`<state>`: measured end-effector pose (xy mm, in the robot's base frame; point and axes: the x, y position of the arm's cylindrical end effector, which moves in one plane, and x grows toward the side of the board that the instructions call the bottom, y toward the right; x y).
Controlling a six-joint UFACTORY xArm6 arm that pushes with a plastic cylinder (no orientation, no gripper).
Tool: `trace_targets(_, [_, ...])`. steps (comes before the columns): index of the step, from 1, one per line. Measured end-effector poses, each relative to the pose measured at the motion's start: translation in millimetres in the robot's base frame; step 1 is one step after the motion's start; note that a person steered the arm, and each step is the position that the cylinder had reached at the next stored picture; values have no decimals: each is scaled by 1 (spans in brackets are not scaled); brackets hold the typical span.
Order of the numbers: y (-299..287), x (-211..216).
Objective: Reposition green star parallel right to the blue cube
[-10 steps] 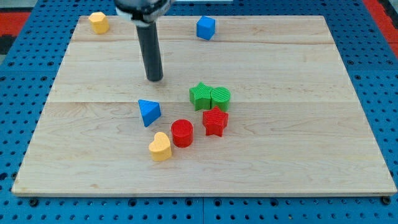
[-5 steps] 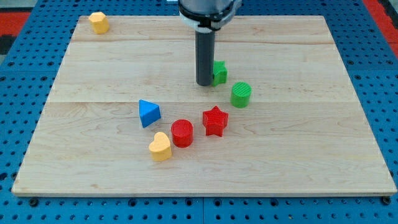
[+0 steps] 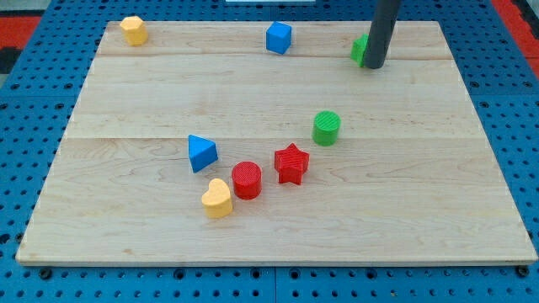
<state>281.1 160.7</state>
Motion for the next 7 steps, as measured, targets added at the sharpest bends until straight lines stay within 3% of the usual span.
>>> trace_targets(1, [0,-17])
trace_targets(5, [14,-17])
trace_targets(7, [48,44])
